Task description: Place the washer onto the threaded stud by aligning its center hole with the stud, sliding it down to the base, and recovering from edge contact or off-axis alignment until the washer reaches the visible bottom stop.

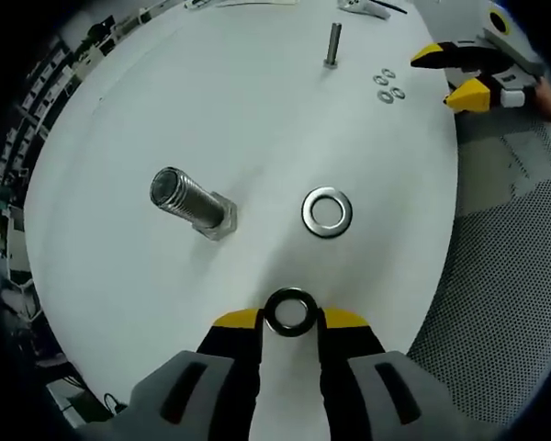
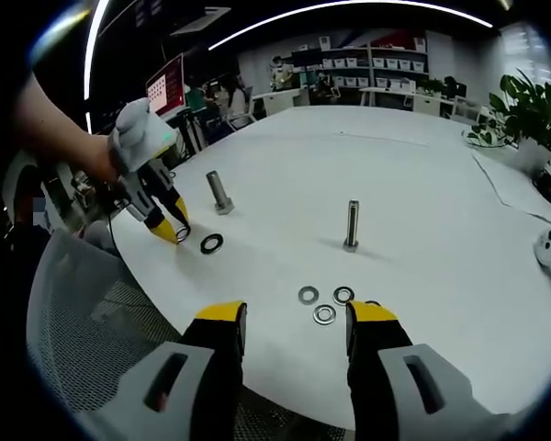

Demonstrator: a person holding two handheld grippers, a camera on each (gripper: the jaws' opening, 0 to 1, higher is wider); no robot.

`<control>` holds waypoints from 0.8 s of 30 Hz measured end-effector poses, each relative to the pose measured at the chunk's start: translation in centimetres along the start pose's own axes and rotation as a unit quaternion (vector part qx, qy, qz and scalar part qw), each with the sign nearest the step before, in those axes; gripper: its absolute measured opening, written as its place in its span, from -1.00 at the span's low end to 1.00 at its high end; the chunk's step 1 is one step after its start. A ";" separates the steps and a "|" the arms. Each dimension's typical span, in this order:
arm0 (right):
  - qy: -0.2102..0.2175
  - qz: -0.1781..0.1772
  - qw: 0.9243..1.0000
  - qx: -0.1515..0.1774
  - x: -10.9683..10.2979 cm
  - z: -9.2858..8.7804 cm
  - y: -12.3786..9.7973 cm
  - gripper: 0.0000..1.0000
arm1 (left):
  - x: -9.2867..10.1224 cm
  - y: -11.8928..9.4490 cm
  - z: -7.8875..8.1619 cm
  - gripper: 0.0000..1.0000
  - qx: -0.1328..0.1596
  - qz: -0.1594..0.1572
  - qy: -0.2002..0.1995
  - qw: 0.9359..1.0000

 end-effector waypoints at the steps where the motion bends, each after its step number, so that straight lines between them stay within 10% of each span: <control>1: -0.001 0.000 1.000 -0.001 0.0 0.0 0.0 -0.08 | 0.0 0.0 0.0 -0.56 0.001 0.000 -0.003 1.000; 24: 0.000 -0.001 1.000 -0.002 0.1 0.0 0.0 -0.08 | -0.1 -0.1 0.0 -0.63 0.011 -0.004 -0.008 1.000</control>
Point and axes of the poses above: the point that each gripper's makers call its tool centre point, and the gripper's own axes: y roughly forward along the fingers, x roughly to its right, z roughly out of its top, the point moved 3 cm from there along -y, roughly backward along the fingers, and after that the axes turned 11 degrees about -y, right-handed, at the moved point
